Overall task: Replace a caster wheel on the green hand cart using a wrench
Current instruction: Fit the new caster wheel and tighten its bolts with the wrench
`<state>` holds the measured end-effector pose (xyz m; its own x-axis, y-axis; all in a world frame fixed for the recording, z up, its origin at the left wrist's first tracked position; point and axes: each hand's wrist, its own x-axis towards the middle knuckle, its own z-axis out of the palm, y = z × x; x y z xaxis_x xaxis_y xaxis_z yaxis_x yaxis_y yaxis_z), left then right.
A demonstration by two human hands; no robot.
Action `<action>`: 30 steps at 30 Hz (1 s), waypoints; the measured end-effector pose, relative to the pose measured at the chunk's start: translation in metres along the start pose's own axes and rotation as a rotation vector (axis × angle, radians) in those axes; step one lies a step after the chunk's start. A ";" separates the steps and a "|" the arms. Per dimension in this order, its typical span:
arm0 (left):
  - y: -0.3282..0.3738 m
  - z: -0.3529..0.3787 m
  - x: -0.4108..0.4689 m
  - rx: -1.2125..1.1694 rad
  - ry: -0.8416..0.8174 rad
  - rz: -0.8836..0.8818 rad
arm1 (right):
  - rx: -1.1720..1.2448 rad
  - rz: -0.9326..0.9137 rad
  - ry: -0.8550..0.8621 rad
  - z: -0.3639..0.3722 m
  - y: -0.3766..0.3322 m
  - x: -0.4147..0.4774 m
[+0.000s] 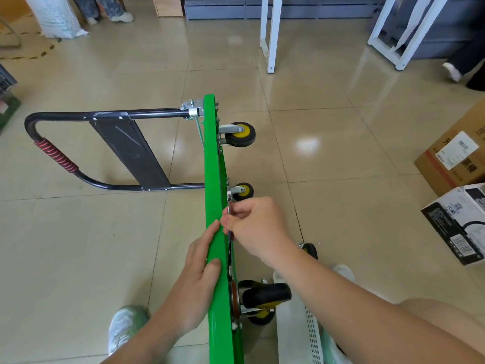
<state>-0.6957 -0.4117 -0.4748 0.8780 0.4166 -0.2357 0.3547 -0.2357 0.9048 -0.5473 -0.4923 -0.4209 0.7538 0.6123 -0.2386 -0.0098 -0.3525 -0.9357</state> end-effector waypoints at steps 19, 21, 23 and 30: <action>-0.005 -0.007 0.000 -0.008 -0.022 0.004 | 0.071 -0.100 -0.140 -0.028 0.027 0.006; -0.005 -0.007 0.000 -0.012 -0.022 0.006 | 0.087 -0.095 -0.143 -0.022 0.036 0.003; -0.006 -0.006 0.001 -0.031 -0.024 -0.005 | 0.108 -0.093 -0.139 -0.020 0.041 0.002; -0.007 -0.006 0.002 -0.032 -0.026 -0.002 | 0.115 -0.044 -0.135 -0.015 0.049 0.004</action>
<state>-0.6986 -0.4041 -0.4798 0.8855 0.3938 -0.2467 0.3466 -0.2060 0.9151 -0.5354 -0.5177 -0.4637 0.6604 0.7173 -0.2222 -0.0594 -0.2451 -0.9677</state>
